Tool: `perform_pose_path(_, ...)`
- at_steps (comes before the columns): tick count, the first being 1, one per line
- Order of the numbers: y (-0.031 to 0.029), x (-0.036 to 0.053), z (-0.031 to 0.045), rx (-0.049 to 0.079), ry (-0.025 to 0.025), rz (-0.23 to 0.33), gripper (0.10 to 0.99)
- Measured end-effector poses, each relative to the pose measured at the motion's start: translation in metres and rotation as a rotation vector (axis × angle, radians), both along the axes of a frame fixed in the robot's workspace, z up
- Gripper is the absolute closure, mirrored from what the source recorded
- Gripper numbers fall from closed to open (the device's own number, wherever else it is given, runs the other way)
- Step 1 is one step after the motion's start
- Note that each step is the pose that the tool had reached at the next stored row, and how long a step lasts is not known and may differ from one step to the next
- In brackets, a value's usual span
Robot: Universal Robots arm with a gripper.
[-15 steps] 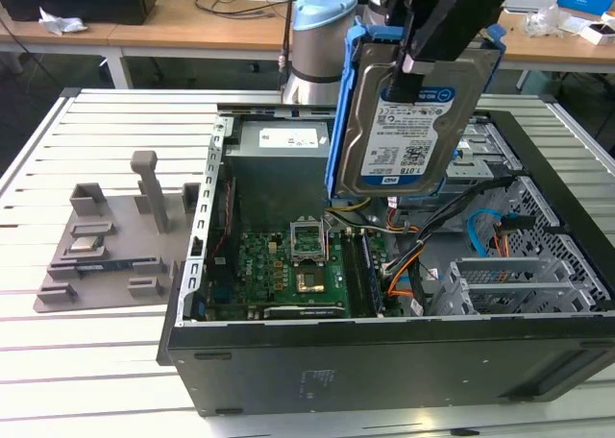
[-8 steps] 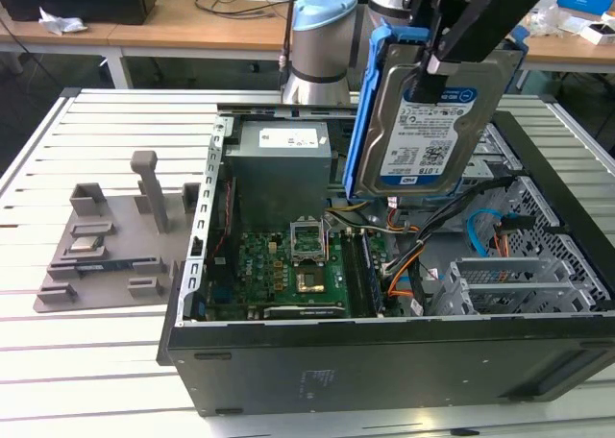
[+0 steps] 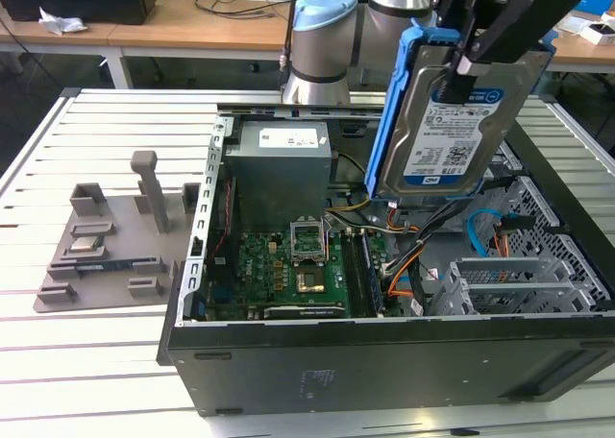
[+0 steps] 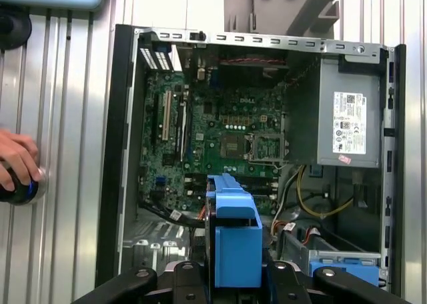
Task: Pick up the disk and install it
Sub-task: 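Pick up the disk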
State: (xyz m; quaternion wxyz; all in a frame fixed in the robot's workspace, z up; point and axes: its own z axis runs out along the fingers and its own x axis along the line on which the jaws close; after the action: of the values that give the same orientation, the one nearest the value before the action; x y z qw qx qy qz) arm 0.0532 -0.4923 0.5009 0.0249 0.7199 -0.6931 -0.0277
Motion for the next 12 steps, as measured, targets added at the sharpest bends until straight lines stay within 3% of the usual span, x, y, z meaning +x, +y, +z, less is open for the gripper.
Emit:
perform_pose_path(1, 0.0000, 0.0047, 0.0000, 0.000, 0.0006, 0.000, 0.722)
perform_pose_path(4, -0.0039, 0.0065, -0.0003, 0.000, 0.0008, 0.000, 0.722)
perform_pose_path(7, -0.0204, 0.0065, -0.0008, 0.000, 0.0008, 0.000, 0.722)
perform_pose_path(9, -0.0394, 0.0065, -0.0012, 0.000, 0.0008, 0.000, 0.722)
perform_pose_path(12, -0.0496, 0.0064, -0.0016, 0.001, 0.0008, 0.000, 0.722)
